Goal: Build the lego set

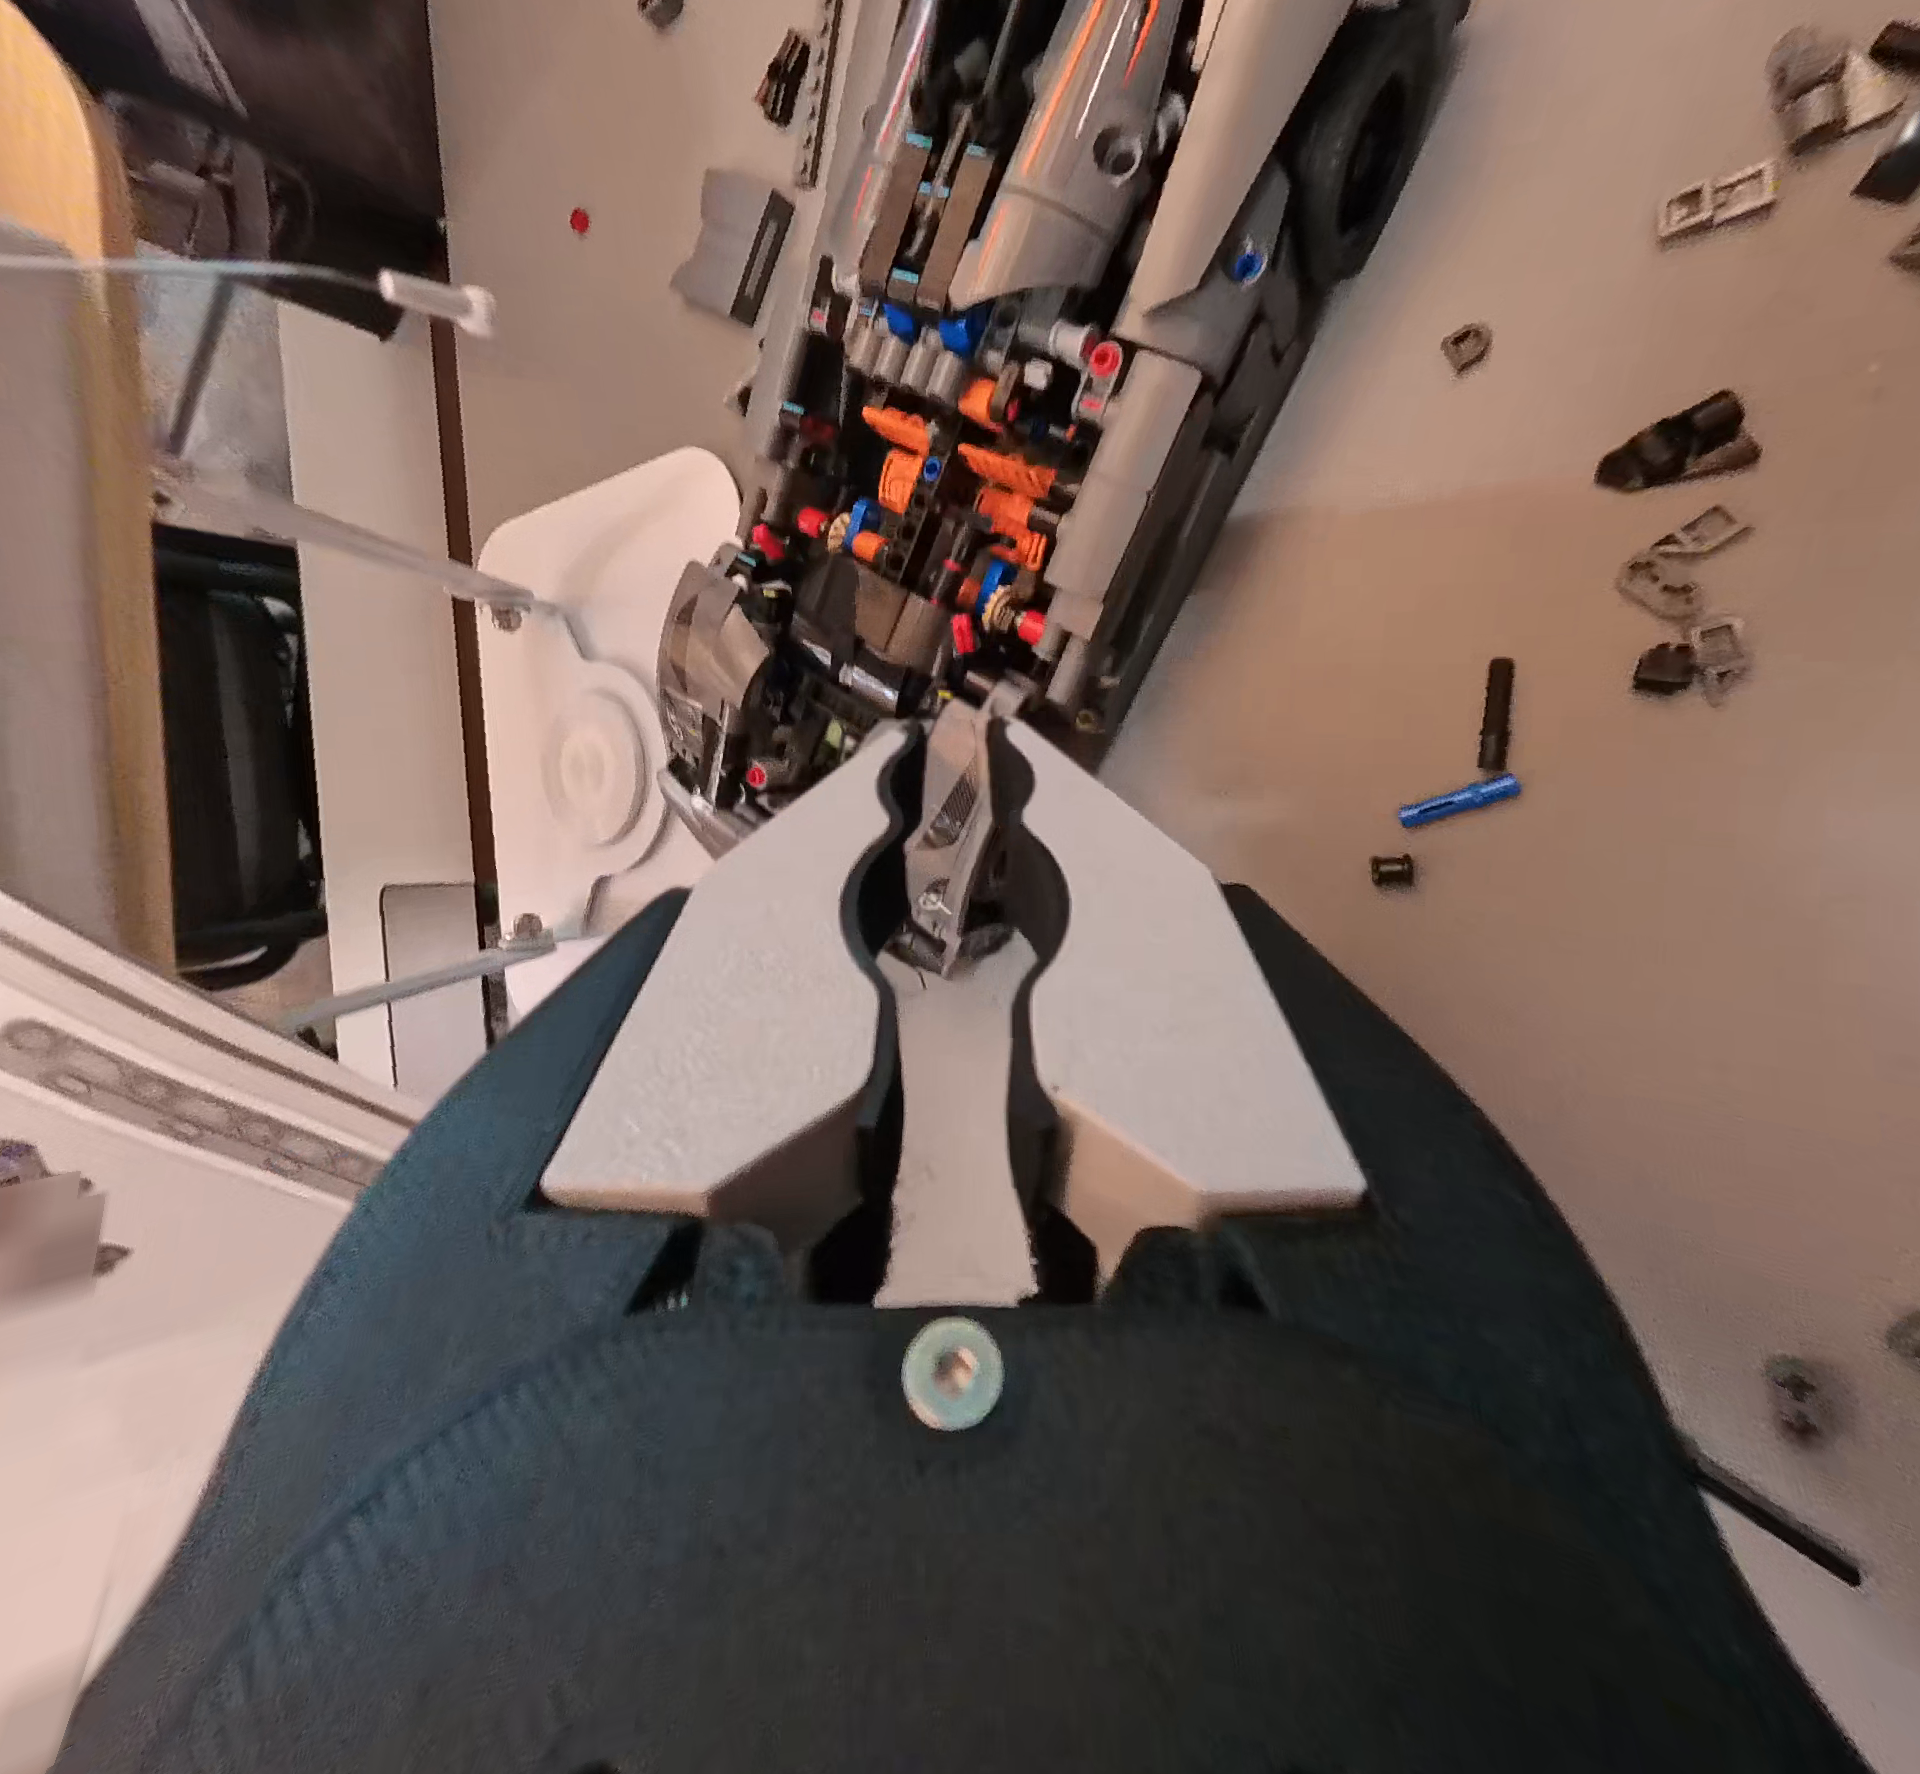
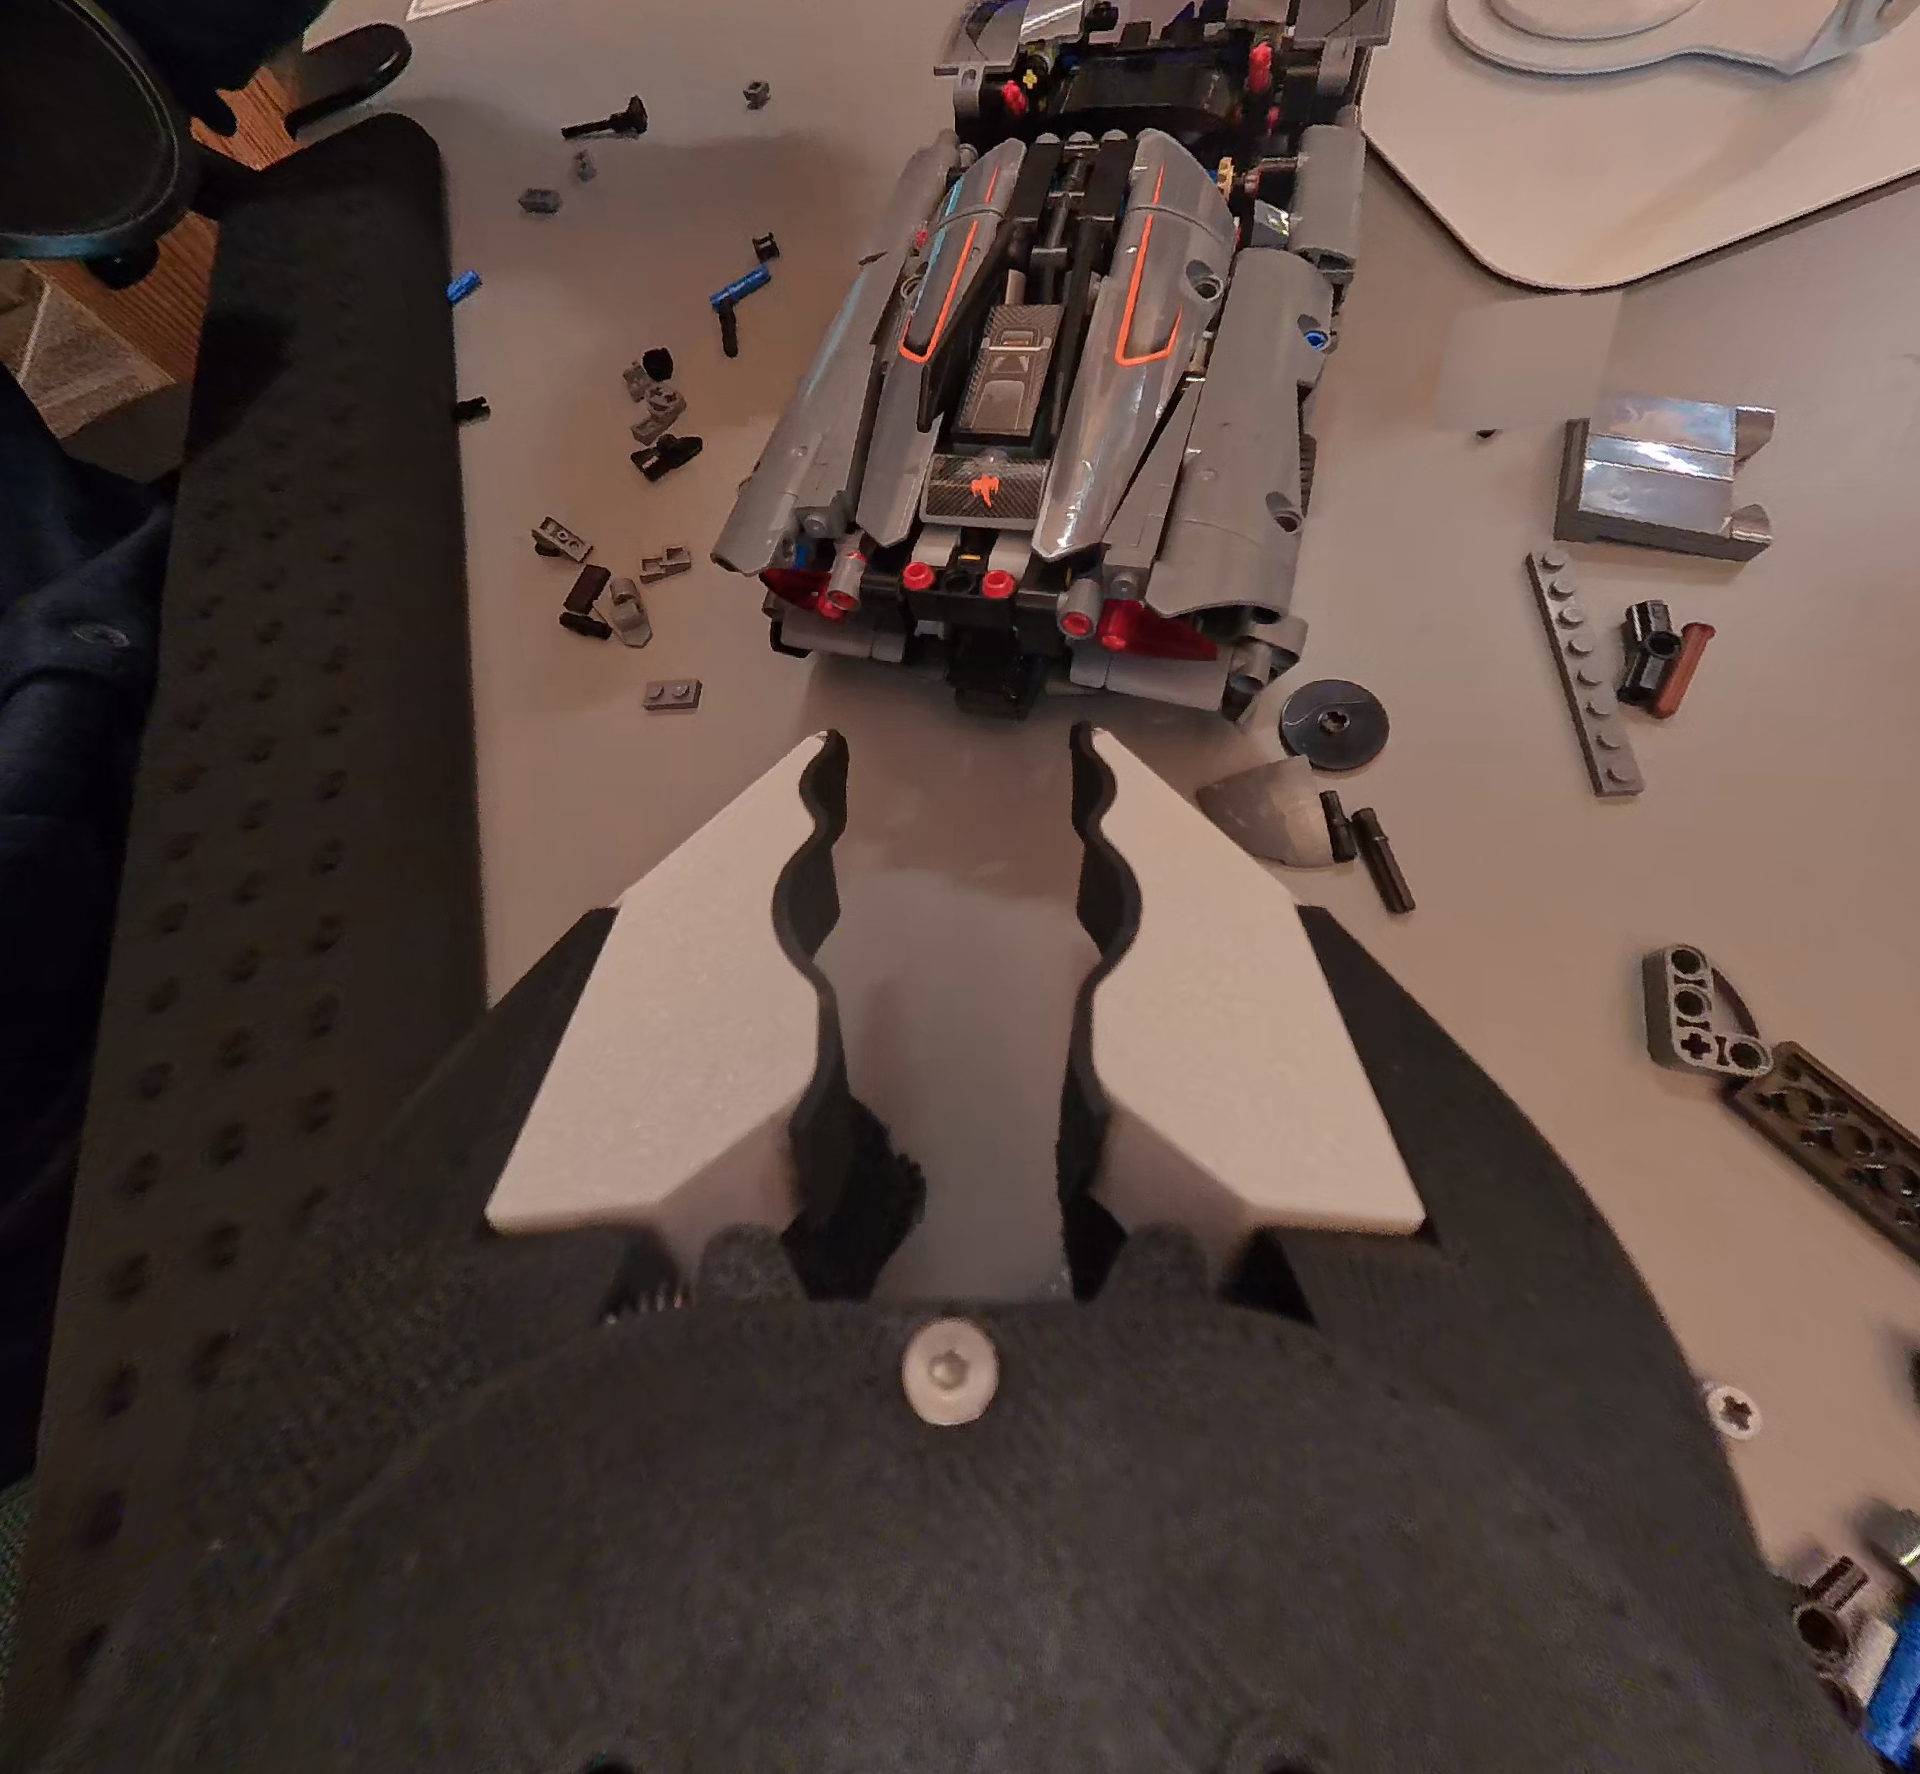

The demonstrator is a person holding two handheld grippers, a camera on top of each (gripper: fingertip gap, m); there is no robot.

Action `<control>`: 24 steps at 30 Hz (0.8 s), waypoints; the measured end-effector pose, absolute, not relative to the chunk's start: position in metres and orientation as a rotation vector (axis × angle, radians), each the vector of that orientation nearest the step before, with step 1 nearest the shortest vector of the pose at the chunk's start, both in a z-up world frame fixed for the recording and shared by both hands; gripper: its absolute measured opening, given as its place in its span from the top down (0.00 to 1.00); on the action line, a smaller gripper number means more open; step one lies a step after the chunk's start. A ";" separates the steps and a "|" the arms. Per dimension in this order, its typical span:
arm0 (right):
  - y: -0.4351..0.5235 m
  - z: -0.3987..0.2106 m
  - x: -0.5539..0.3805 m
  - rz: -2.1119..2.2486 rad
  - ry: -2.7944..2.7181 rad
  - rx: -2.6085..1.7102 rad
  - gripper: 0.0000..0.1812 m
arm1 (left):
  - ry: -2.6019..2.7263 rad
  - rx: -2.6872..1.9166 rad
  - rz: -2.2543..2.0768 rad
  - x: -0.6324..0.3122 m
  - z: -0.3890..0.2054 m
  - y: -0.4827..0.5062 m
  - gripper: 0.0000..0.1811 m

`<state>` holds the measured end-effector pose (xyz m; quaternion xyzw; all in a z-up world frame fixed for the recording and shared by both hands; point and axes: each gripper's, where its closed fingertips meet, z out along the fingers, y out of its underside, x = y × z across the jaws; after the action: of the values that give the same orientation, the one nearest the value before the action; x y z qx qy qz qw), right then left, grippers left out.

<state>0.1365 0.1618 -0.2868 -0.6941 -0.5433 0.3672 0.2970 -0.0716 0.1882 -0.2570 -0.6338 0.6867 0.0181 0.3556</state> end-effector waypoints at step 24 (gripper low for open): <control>0.164 -0.320 0.093 0.769 -1.091 -2.249 0.43 | 1.295 -2.164 -0.437 -0.121 -0.338 0.230 0.56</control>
<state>0.0930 0.1641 -0.3204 -0.8304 -0.4026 0.2839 0.2601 -0.1207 0.2300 -0.3378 -0.8098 0.4849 -0.1635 0.2870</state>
